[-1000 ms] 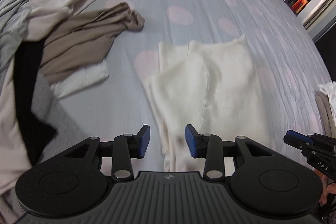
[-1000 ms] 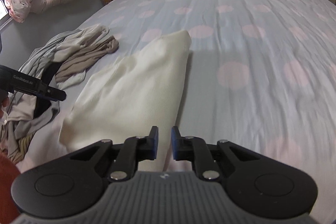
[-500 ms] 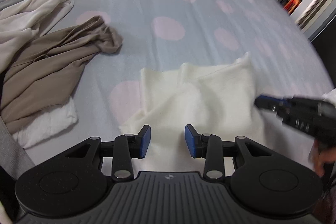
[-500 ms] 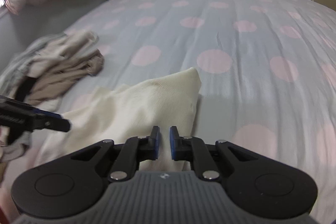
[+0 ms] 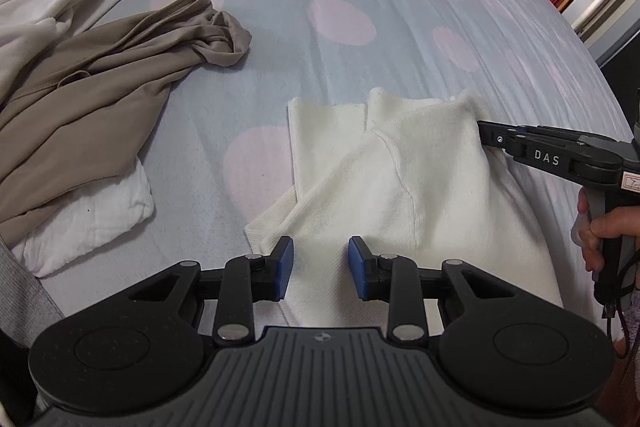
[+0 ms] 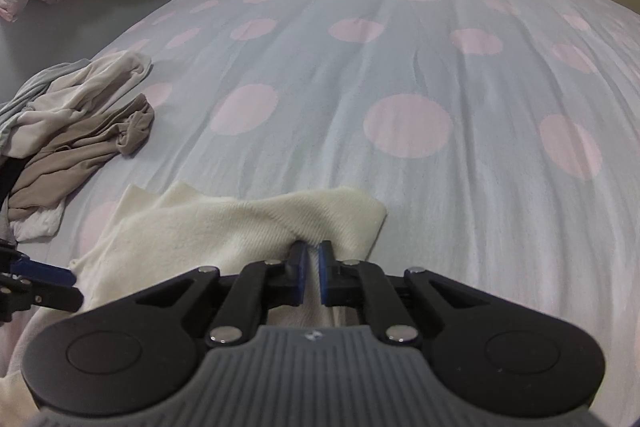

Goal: Fold clothes
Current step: 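Grasp the folded sweater's end with both grippers, then lift the folded sweater with both grippers and carry it toward the clothes stack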

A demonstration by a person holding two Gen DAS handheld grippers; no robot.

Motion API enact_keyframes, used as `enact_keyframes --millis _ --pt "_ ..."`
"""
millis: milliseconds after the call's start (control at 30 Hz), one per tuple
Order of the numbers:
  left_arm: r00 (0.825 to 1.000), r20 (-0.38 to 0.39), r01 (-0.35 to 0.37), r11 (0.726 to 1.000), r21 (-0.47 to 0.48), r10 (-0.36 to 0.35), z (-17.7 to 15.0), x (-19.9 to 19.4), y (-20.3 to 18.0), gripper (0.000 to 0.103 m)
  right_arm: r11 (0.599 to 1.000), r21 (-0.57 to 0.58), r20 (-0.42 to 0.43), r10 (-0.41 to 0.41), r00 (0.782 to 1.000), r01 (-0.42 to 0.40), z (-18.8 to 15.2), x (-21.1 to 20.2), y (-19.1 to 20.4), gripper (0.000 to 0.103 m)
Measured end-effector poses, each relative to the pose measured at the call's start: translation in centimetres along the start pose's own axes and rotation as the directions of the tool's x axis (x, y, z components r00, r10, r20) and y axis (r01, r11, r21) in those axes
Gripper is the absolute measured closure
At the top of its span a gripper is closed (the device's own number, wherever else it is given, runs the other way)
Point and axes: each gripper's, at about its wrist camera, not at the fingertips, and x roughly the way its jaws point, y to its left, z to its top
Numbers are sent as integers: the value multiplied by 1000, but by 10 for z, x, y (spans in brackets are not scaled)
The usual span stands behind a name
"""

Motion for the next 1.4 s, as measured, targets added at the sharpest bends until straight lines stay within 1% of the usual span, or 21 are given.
enact_keyframes --millis 133,200,233,267,300,333,367,467,533,600,667,833,967,1067,1167,1233,1267,1300,1333,1367,1400 --pt "1000 24 -10 1000 6 10 -2 -8 -4 74 1000 1 -1 -6 1000 6 2 -8 2 96" --pt "998 53 -25 999 30 24 -7 -18 -7 73 1000 12 12 3 1000 -4 0 -19 1 91" --pt "997 64 -39 998 42 36 -11 -24 -7 71 1000 21 25 14 1000 -15 -3 -27 0 82" --pt "996 69 -59 997 44 56 -14 -29 -6 60 999 30 38 25 999 -27 -5 -35 -2 74" --pt "994 75 -77 996 37 74 -16 -33 -4 52 998 52 42 37 998 -39 -10 -41 -5 61" --pt "994 79 -84 996 22 82 -18 -37 0 52 996 74 46 48 998 -51 -15 -46 -9 60" --pt "994 74 -76 997 3 76 -20 -40 5 51 993 97 51 59 997 -64 -20 -52 -12 60" --pt "999 45 -19 996 -85 23 -21 -40 21 51 981 163 66 91 994 -101 -35 -69 -23 59" --pt "999 39 25 990 -138 -20 -22 -33 30 51 956 257 55 131 990 -140 -44 -69 -34 57" --pt "997 45 72 980 -184 -65 -24 -26 36 51 938 308 46 152 987 -159 -52 -66 -41 52" --pt "993 55 116 971 -209 -106 -23 -18 39 51 921 348 38 175 984 -177 -60 -62 -46 48" --pt "983 105 171 961 -217 -151 -20 -3 41 48 868 437 44 240 970 -235 -70 -45 -62 43" --pt "972 144 215 951 -223 -186 -16 7 44 48 837 468 70 286 956 -284 -69 -33 -71 43" --pt "964 173 236 950 -204 -203 -15 12 44 48 831 462 85 308 948 -311 -64 -25 -72 44" --pt "957 198 251 948 -197 -212 -14 14 45 52 824 456 104 325 940 -336 -60 -17 -72 45" --pt "955 211 251 948 -197 -210 -12 15 46 57 816 459 119 335 935 -351 -57 -11 -72 51" --pt "955 214 248 948 -198 -205 -11 15 45 61 811 462 126 339 932 -358 -55 -8 -73 54" --pt "955 217 244 949 -200 -200 -10 15 45 66 798 477 133 349 928 -369 -55 -5 -75 60" --pt "956 221 240 950 -201 -195 -9 15 44 68 784 491 140 359 923 -379 -54 -1 -76 67" --pt "956 224 236 950 -202 -190 -8 15 44 74 770 505 147 368 918 -389 -54 2 -78 71" --pt "956 227 233 951 -202 -186 -8 15 43 80 763 513 150 372 916 -393 -54 2 -78 77"
